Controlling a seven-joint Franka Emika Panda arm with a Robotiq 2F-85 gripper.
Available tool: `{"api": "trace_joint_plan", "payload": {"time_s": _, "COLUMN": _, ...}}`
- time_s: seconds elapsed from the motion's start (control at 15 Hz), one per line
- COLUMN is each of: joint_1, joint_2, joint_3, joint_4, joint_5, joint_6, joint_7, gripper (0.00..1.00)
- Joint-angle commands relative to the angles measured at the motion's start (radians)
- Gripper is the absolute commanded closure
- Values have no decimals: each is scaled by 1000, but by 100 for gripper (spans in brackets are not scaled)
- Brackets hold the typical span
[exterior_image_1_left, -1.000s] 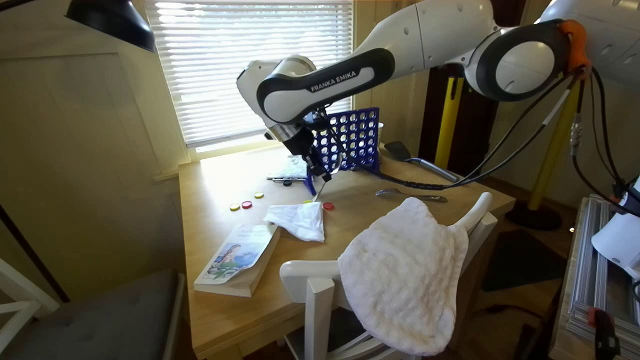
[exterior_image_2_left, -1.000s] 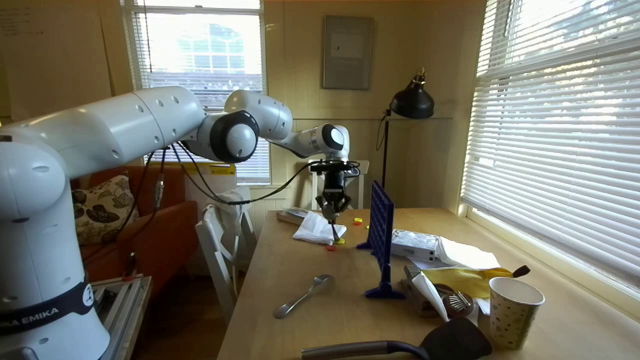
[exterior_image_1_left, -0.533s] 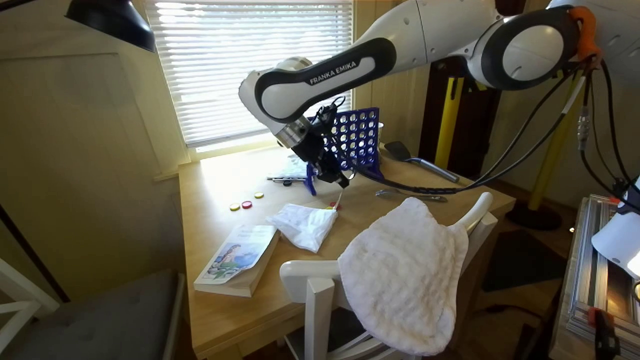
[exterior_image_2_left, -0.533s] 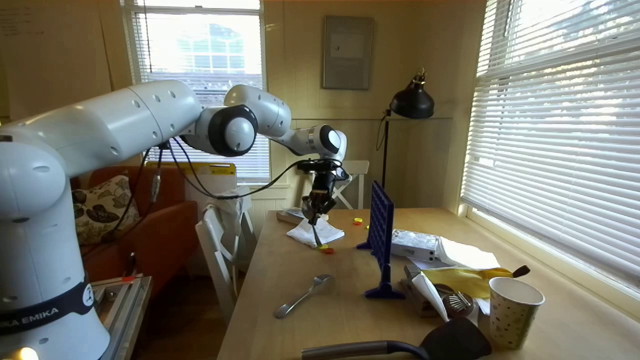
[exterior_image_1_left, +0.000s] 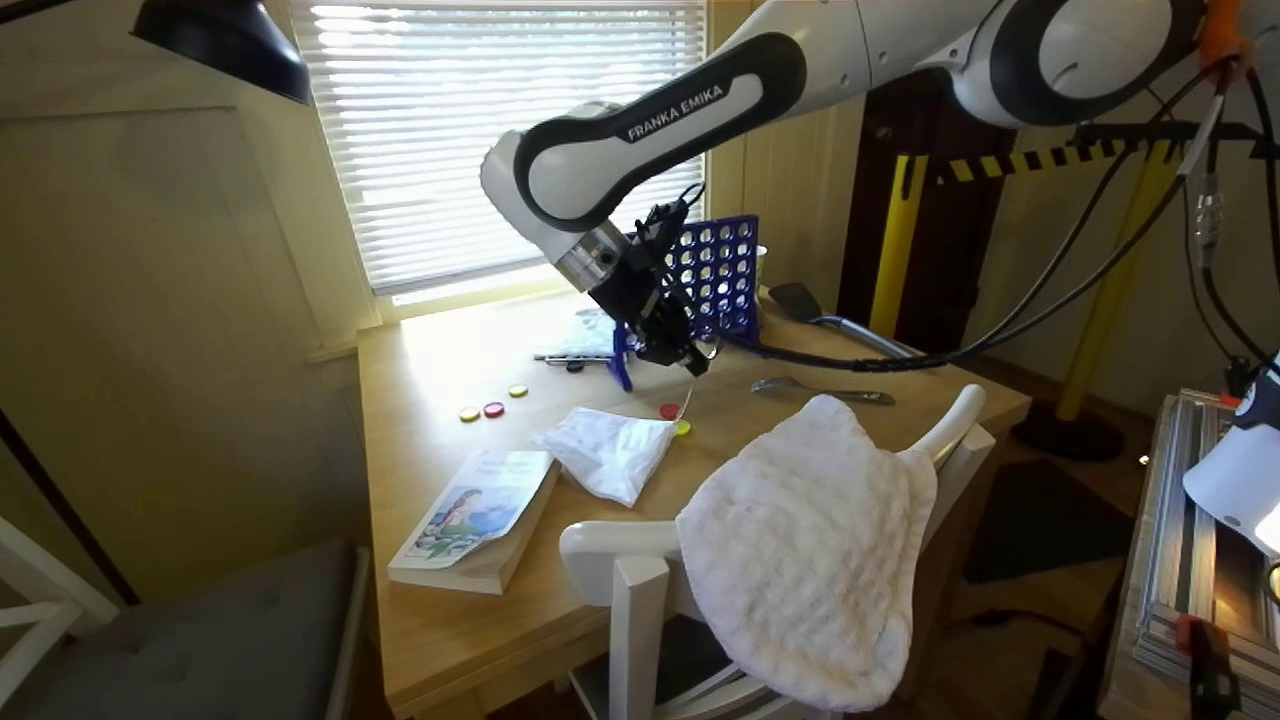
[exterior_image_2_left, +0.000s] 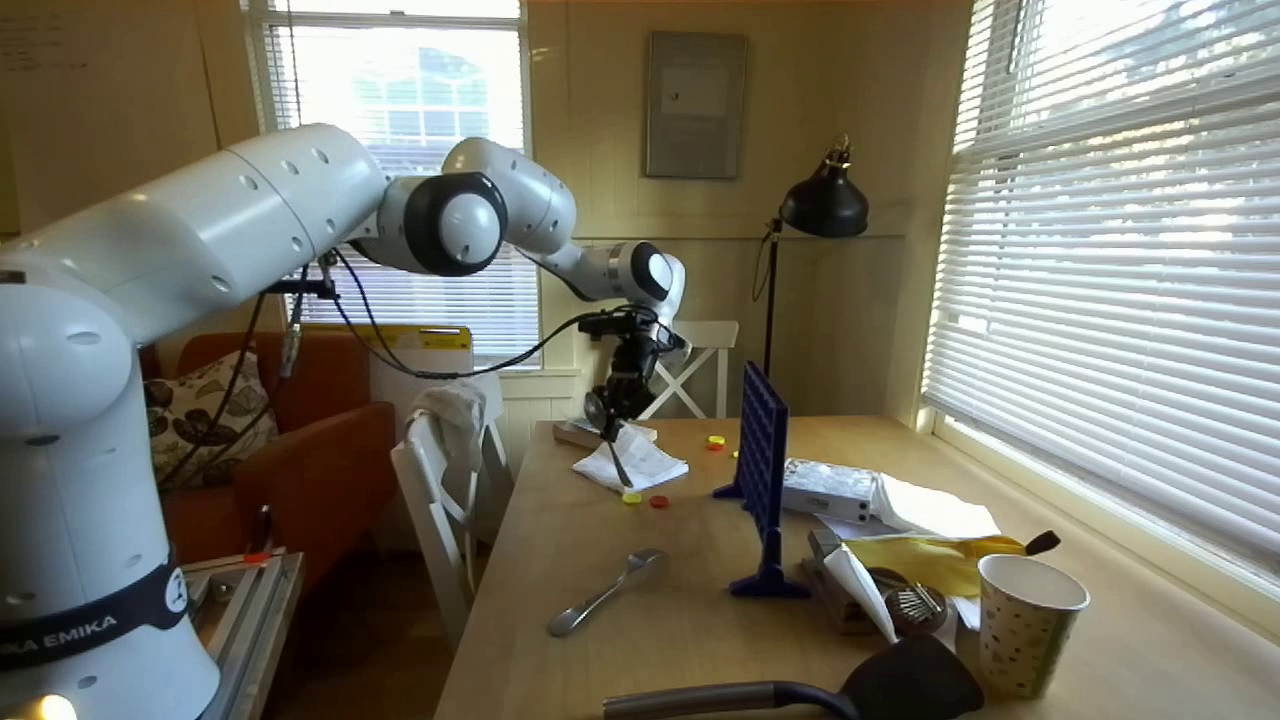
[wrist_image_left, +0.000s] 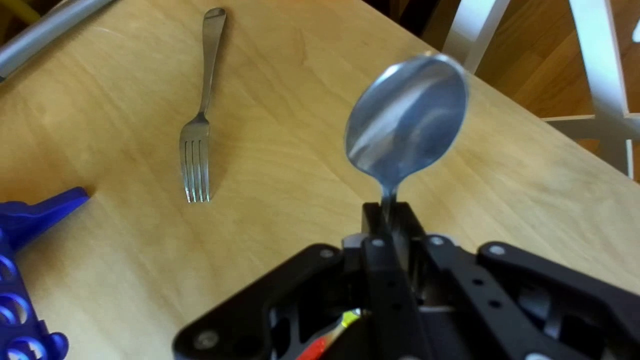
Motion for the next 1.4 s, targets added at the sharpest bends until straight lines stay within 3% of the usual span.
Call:
{"api": "trace_joint_plan", "payload": {"time_s": 0.0, "joint_1": 42, "joint_2": -150, "joint_3": -15, "joint_4": -169, "joint_5": -95, "joint_6": 124, "joint_7": -20, "gripper": 98}}
{"api": "trace_joint_plan", "payload": {"time_s": 0.33, "joint_1": 72, "joint_2": -177, "joint_3": -32, "joint_4": -236, "joint_5": -203, "joint_6": 437, "joint_7": 56, "gripper": 98}}
{"api": "trace_joint_plan", "payload": {"time_s": 0.6, "joint_1": 59, "joint_2": -150, "joint_3": -22, "joint_4": -324, "joint_5": -179, "joint_6": 779, "joint_7": 233, "gripper": 98}}
{"api": "trace_joint_plan", "payload": {"time_s": 1.0, "joint_1": 109, "joint_2": -151, "joint_3": -90, "joint_4": -532, "joint_5": -295, "joint_6": 1290, "joint_7": 536, "gripper": 98}}
{"api": "trace_joint_plan", "payload": {"time_s": 1.07, "joint_1": 135, "joint_2": -155, "joint_3": -128, "joint_4": -573, "joint_5": -334, "joint_6": 1374, "joint_7": 600, "gripper": 98}}
{"api": "trace_joint_plan", "payload": {"time_s": 1.13, "joint_1": 171, "joint_2": -159, "joint_3": -181, "joint_4": -613, "joint_5": -374, "joint_6": 1458, "joint_7": 670, "gripper": 91}}
{"api": "trace_joint_plan", "payload": {"time_s": 1.2, "joint_1": 208, "joint_2": -172, "joint_3": -244, "joint_4": -662, "joint_5": -424, "joint_6": 1537, "joint_7": 740, "gripper": 66}}
{"api": "trace_joint_plan", "payload": {"time_s": 1.33, "joint_1": 314, "joint_2": -198, "joint_3": -416, "joint_4": -747, "joint_5": -501, "joint_6": 1669, "joint_7": 886, "gripper": 61}}
